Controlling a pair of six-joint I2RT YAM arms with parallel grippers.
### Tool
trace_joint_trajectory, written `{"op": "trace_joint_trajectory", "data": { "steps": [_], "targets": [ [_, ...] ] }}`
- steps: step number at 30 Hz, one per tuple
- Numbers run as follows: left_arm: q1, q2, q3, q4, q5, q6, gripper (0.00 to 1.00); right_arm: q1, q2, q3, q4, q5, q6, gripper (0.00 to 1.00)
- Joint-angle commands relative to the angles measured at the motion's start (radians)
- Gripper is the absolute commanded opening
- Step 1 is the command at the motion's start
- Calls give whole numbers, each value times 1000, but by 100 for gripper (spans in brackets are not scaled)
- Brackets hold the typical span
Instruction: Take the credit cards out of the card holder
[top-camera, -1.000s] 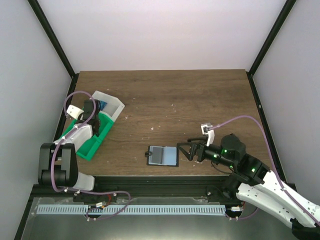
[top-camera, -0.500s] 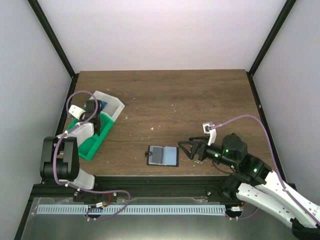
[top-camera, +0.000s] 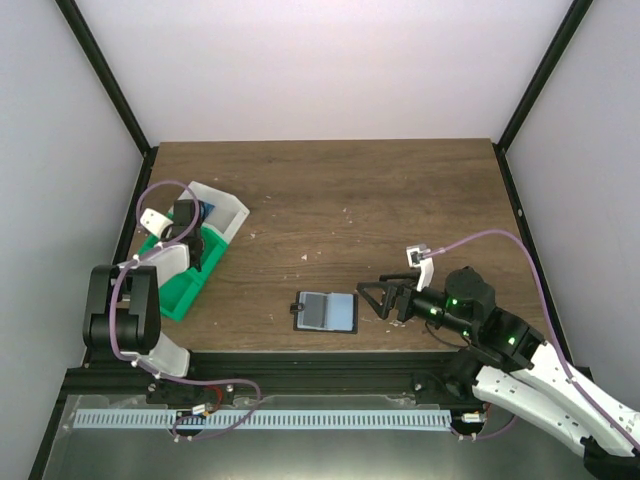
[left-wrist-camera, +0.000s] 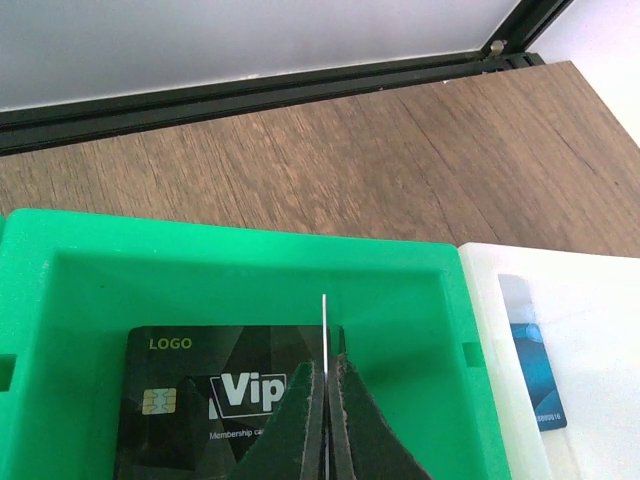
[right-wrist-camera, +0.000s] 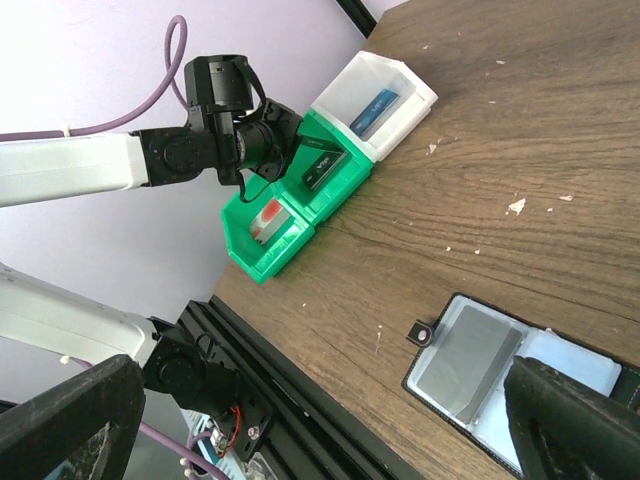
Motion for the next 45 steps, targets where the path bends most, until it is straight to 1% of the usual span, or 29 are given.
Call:
{"op": "trace_joint_trajectory", "data": {
  "steps": [1, 10, 15, 18, 21, 26, 37, 42, 45],
  "targets": [
    [9, 23, 8, 21, -26, 21, 0, 0, -18, 26, -17, 14, 13, 100],
    [13, 51, 39, -15, -29, 20, 0, 0, -14, 11, -9, 7, 22, 100],
    [14, 56, 49, -43, -32, 21, 2, 0, -21, 5, -9, 14, 22, 100],
    [13, 53, 50, -60, -38, 16, 5, 1, -19, 10, -9, 13, 17, 100],
    [15, 48, 49, -79, -42, 10, 10, 0, -16, 15, -12, 11, 10, 100],
    [15, 40, 64, -110, -51, 1, 15, 0, -11, 17, -12, 12, -1, 100],
    [14, 33, 122, -200, -48, -19, 24, 0, -3, 25, -13, 7, -3, 100],
    [14, 19, 129, -239, -48, -44, 25, 0, 4, 36, -29, 2, -9, 100],
    [14, 21, 144, -292, -72, -80, 30, 0, 7, 46, -47, -1, -11, 100]
  ]
}}
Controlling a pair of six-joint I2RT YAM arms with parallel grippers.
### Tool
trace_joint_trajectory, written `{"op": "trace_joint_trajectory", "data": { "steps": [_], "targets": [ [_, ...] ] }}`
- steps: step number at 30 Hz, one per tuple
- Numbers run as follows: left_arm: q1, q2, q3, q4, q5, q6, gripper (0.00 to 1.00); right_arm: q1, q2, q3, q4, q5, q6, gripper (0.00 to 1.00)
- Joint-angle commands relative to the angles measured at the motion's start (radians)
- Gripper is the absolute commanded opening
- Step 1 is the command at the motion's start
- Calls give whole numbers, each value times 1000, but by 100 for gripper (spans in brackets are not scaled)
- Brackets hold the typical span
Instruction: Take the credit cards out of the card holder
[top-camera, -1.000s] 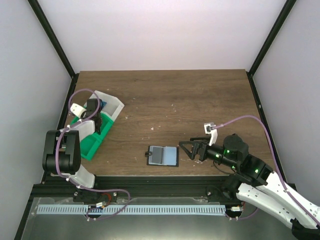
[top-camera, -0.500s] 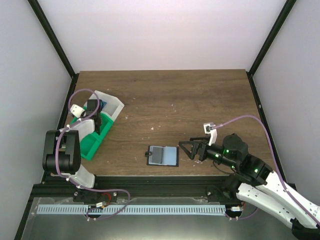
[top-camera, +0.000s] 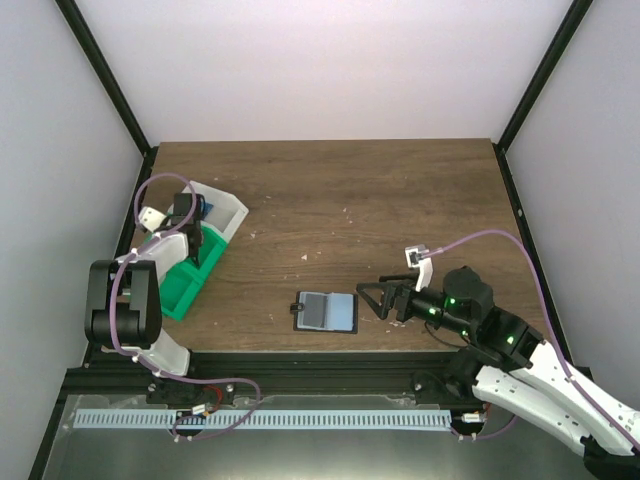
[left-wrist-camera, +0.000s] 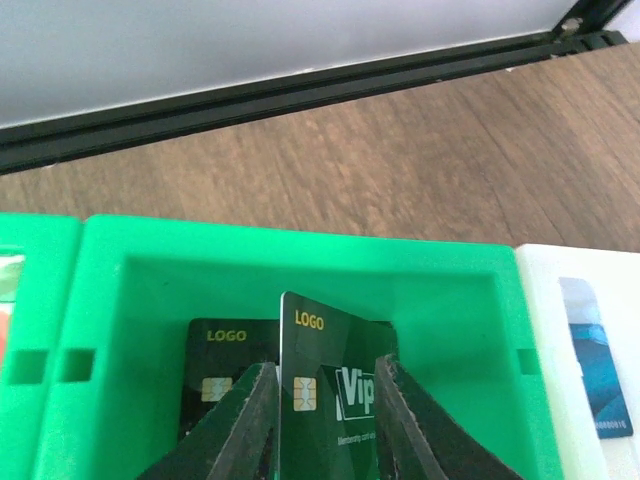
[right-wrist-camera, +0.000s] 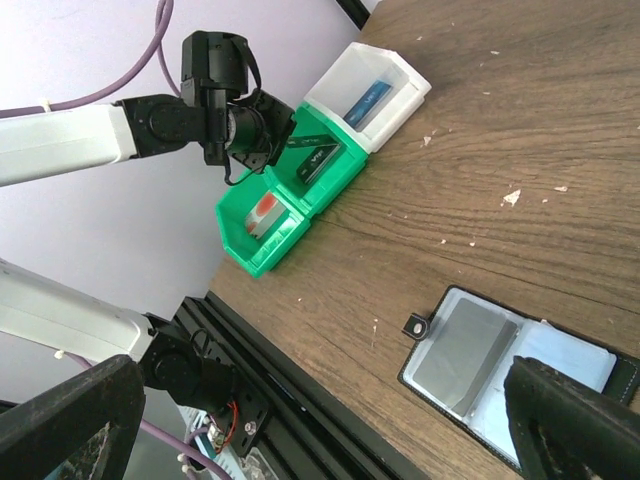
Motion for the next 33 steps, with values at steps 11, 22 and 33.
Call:
{"op": "trace_joint_trajectory", "data": {
  "steps": [11, 22, 33],
  "targets": [
    [5, -23, 83, -167, -25, -31, 51, 0, -12, 39, -64, -2, 16, 100],
    [4, -263, 85, -201, 234, 164, 96, 0, 56, -28, -43, -23, 99, 100],
    [-79, -524, -47, -144, 896, 522, 82, -1, 222, -27, -77, 44, 154, 100]
  ]
}}
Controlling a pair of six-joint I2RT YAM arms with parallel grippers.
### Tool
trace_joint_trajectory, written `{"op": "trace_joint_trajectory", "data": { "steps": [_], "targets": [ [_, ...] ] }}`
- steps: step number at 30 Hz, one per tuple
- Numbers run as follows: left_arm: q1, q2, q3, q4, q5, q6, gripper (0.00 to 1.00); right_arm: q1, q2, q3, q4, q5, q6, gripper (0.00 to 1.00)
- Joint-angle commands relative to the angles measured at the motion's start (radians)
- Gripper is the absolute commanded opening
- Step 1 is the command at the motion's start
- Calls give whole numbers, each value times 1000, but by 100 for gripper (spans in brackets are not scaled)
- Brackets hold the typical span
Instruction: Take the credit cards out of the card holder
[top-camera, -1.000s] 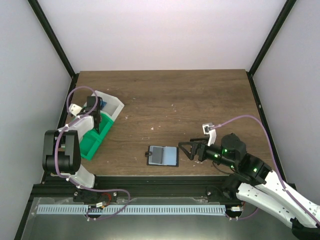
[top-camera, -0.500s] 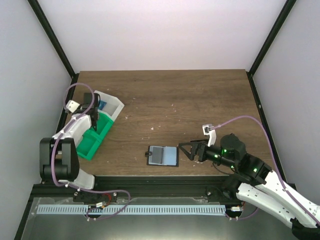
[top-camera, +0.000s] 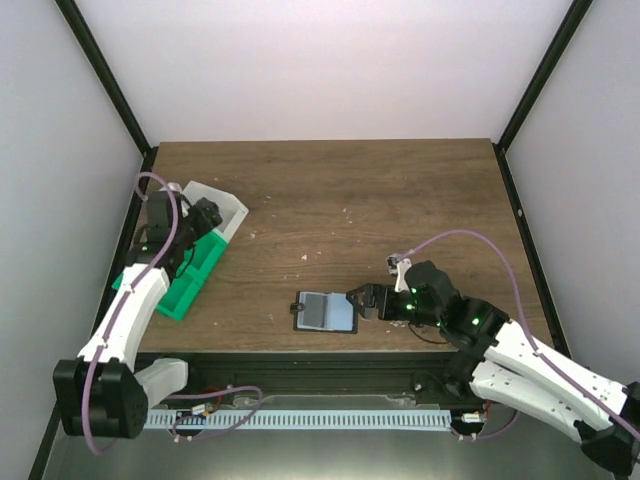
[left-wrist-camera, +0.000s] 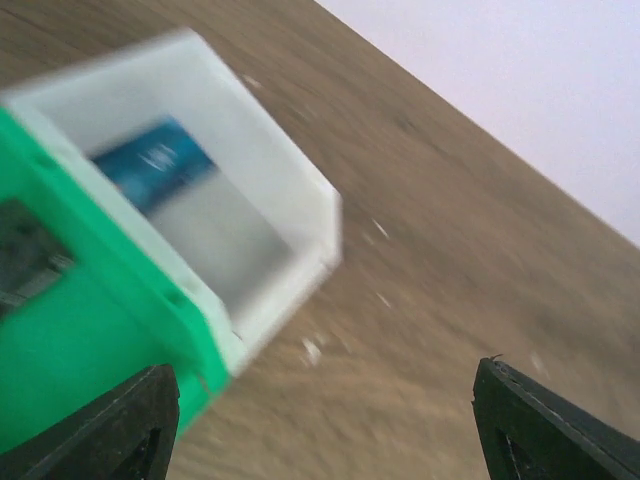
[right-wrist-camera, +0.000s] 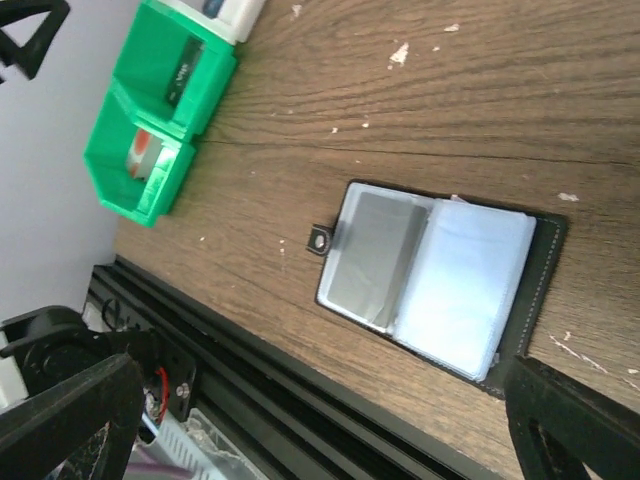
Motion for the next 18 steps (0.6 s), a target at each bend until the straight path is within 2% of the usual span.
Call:
{"op": "trace_joint_trajectory", "data": {
  "steps": [1, 4, 9, 11, 13, 18],
  "targets": [
    [-70, -89, -67, 5, 295, 141, 81, 0, 39, 16, -15, 49, 37, 100],
    [-137, -127, -102, -1, 431, 182, 77, 0, 65, 12, 11, 60, 51, 100],
    [-253, -181, -178, 64, 530, 108, 68, 0, 150, 10, 103, 15, 51, 96],
    [-293, -200, -220, 115, 544, 73, 63, 0, 201, 5, 134, 3, 53, 89],
    [-344, -202, -254, 149, 545, 69, 63, 0, 260, 2, 171, -23, 51, 80],
    [-422, -160, -291, 184, 574, 66, 66, 1, 369, -15, 262, -62, 61, 41]
  ]
}}
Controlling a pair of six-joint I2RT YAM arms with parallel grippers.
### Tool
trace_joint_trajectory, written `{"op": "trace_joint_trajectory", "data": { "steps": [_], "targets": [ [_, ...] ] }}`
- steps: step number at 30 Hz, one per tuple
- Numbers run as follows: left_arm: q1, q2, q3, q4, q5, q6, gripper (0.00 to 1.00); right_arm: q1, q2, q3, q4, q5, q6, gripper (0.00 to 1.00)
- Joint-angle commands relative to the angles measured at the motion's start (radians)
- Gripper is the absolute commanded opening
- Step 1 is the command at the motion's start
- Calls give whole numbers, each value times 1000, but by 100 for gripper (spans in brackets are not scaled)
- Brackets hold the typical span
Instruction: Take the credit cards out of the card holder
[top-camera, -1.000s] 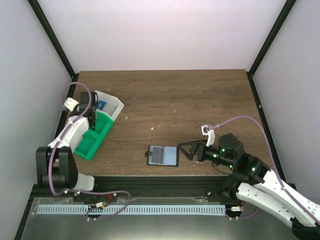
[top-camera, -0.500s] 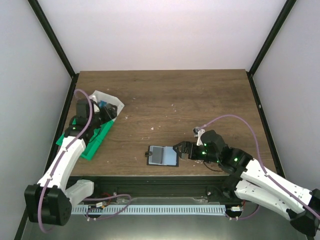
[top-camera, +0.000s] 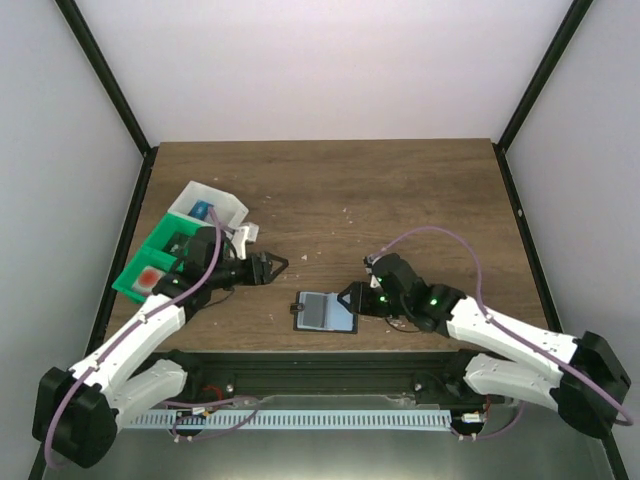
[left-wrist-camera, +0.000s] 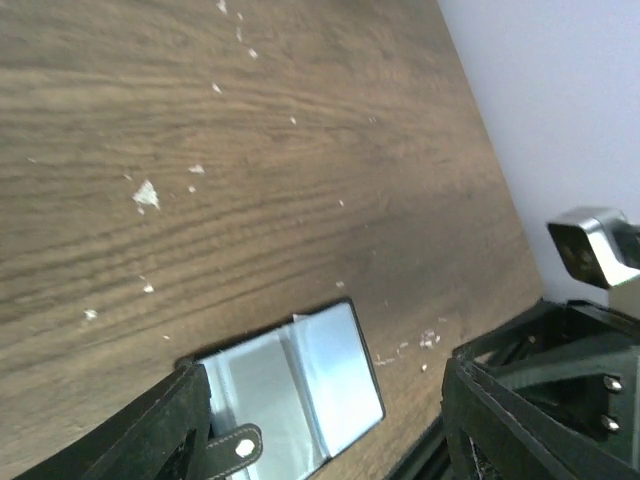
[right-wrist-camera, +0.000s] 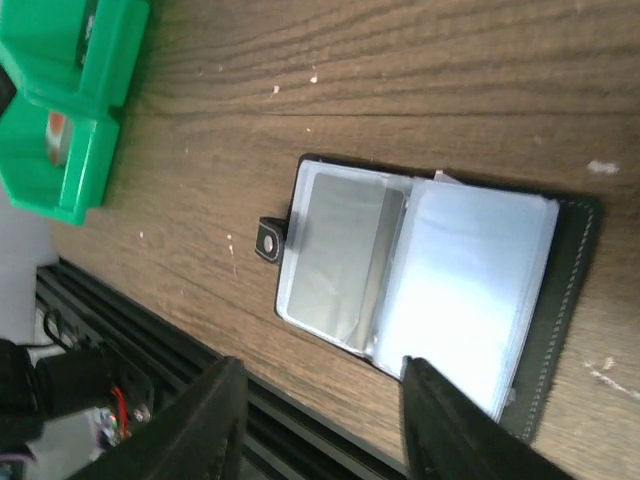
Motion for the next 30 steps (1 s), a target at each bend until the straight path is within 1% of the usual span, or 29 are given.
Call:
{"op": "trace_joint_trajectory", "data": {
  "steps": [1, 3, 4, 7, 9, 13, 19, 27, 30],
  "targets": [
    [-54, 19, -45, 111, 71, -37, 66, 1, 57, -19, 115, -28, 8, 35],
    [-83, 22, -80, 162, 80, -76, 67, 1, 74, -39, 161, -22, 12, 26],
    [-100, 24, -91, 175, 61, -86, 67, 1, 89, -51, 186, -22, 13, 23],
    [-155, 50, -103, 176, 3, -97, 70, 1, 139, -80, 252, -26, 26, 18],
    [-174, 71, -127, 226, 24, -134, 71, 1, 182, -92, 289, -33, 30, 14],
    [-222, 126, -192, 387, 63, -226, 74, 1, 270, -106, 328, -38, 30, 12],
    [-297, 235, -168, 403, -18, -246, 77, 0, 326, -157, 371, -33, 40, 11],
    [-305, 331, -185, 499, -27, -283, 83, 1, 327, -217, 378, -16, 47, 11],
    [-305, 373, -201, 565, 4, -302, 85, 1, 312, -236, 370, -8, 50, 11]
  ]
}}
